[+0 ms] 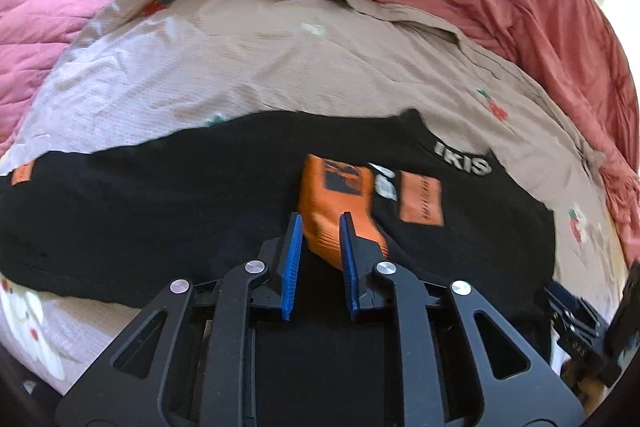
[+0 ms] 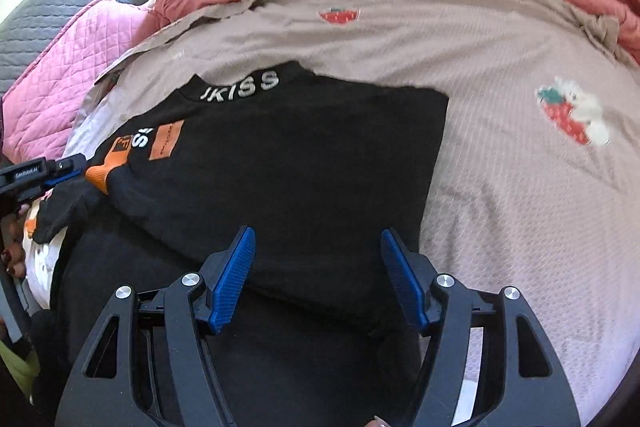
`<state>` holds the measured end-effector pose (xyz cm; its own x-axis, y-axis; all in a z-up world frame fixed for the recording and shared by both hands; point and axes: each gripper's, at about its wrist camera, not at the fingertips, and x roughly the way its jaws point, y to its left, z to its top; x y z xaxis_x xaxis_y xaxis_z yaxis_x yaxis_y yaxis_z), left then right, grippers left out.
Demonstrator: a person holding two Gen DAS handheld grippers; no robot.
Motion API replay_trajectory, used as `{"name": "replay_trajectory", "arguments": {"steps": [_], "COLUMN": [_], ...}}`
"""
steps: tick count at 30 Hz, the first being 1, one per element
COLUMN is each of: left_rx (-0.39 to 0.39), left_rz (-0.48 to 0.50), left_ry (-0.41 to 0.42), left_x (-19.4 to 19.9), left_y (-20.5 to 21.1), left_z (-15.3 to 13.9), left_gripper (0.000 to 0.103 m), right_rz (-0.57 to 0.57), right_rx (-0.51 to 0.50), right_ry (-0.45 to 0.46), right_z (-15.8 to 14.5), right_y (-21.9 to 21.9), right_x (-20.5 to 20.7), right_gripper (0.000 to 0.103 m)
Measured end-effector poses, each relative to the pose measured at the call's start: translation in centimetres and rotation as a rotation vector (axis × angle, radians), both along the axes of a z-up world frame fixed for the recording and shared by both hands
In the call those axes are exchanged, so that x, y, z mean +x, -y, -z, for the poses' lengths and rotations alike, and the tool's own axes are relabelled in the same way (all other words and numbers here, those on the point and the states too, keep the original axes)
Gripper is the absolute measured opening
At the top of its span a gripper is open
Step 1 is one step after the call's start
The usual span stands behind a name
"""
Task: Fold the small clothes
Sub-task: 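Lay the cuff over the shirt body with the left tool and open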
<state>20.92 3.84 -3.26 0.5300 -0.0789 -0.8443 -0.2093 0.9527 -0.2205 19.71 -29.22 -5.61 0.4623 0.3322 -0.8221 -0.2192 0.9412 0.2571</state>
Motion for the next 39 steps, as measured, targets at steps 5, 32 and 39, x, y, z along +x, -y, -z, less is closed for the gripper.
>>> {"name": "replay_trajectory", "arguments": {"steps": [5,32,39], "left_rx": [-0.042,0.107,0.197], "left_rz": [-0.002,0.071,0.177], "left_ry": [0.01,0.04,-0.11], "left_x": [0.5,-1.1,0.9], "left_y": [0.1,2.8,7.1], "left_z": [1.4,-2.0,2.2], "left_gripper": [0.027,0.018,0.035], "right_rz": [0.002,-0.016,-0.072], "right_rx": [0.019,0.013,-0.036], "right_ry": [-0.03,0.035,0.009], "right_z": [0.4,-1.4,-0.6], "right_y": [0.0,-0.1,-2.0], "right_x": [0.1,-0.3,-0.6], "right_gripper": [0.064,0.066,0.074]}}
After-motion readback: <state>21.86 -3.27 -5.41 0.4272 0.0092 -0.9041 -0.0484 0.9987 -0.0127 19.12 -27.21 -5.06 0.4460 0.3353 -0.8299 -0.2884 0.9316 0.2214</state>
